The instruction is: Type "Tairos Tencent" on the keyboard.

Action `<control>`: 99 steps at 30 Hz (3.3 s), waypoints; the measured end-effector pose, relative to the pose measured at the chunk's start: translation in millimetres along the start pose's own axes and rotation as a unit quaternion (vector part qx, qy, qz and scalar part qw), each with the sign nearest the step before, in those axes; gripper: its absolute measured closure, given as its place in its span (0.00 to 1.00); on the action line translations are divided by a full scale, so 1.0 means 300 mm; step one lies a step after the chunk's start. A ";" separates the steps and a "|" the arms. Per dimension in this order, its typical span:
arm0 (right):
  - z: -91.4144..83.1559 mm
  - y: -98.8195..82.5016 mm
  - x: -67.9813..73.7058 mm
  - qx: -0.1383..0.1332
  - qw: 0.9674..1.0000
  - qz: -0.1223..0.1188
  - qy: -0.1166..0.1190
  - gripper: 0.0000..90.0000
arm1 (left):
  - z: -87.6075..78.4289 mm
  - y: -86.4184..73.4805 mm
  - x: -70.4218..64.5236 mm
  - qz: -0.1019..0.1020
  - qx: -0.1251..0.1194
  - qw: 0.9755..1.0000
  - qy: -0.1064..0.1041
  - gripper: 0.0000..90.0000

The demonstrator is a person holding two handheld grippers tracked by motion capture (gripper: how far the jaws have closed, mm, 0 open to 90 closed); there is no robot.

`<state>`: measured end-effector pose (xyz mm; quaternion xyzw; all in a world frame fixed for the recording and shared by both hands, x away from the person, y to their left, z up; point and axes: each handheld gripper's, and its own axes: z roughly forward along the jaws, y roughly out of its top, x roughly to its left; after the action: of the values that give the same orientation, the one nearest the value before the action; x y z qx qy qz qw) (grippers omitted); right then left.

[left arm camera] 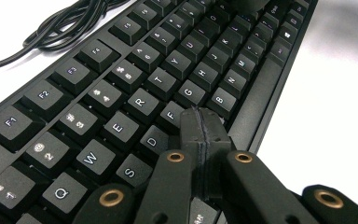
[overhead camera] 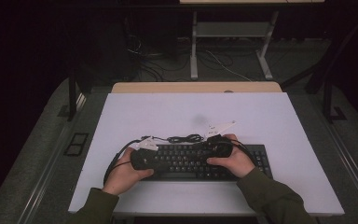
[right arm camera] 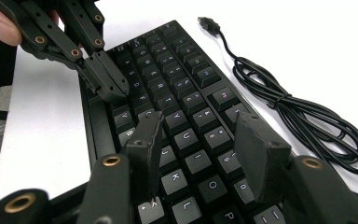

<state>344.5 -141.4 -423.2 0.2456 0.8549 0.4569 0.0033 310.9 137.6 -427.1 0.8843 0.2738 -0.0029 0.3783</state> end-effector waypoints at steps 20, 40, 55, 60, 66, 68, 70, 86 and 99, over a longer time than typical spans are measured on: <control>-0.004 0.003 0.001 -0.003 1.000 0.001 0.001 0.58 | -0.002 0.001 -0.001 -0.001 -0.002 1.000 0.001 0.99; -0.003 0.005 0.000 -0.006 1.000 -0.001 0.000 0.58 | -0.045 0.016 0.023 -0.014 -0.031 0.999 0.018 0.99; -0.002 0.005 0.000 -0.006 1.000 -0.001 0.000 0.58 | -0.042 0.026 0.066 -0.021 -0.047 0.998 0.037 0.99; -0.001 0.004 0.000 -0.004 1.000 0.001 0.000 0.58 | -0.023 0.025 0.073 -0.023 -0.048 0.998 0.038 0.99; -0.002 0.003 -0.001 -0.005 1.000 0.001 0.000 0.58 | -0.006 0.021 0.080 -0.021 -0.042 0.998 0.044 0.99; -0.002 0.003 -0.001 -0.005 1.000 0.001 0.001 0.58 | -0.002 0.020 0.081 -0.019 -0.039 0.998 0.046 0.99; -0.001 0.003 -0.002 -0.004 1.000 0.000 0.001 0.58 | 0.002 0.018 0.081 -0.019 -0.037 0.998 0.047 0.99; -0.005 0.004 -0.002 -0.006 1.000 0.002 0.000 0.58 | 0.006 0.015 0.079 -0.014 -0.031 0.998 0.047 0.99; -0.010 0.006 -0.004 -0.008 1.000 0.001 -0.002 0.59 | -0.019 0.020 0.068 -0.021 -0.053 0.997 0.043 0.96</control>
<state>345.7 -143.5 -420.5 0.2471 0.8509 0.4635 0.0062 329.9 148.0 -423.5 0.8563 0.3086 0.0418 0.4119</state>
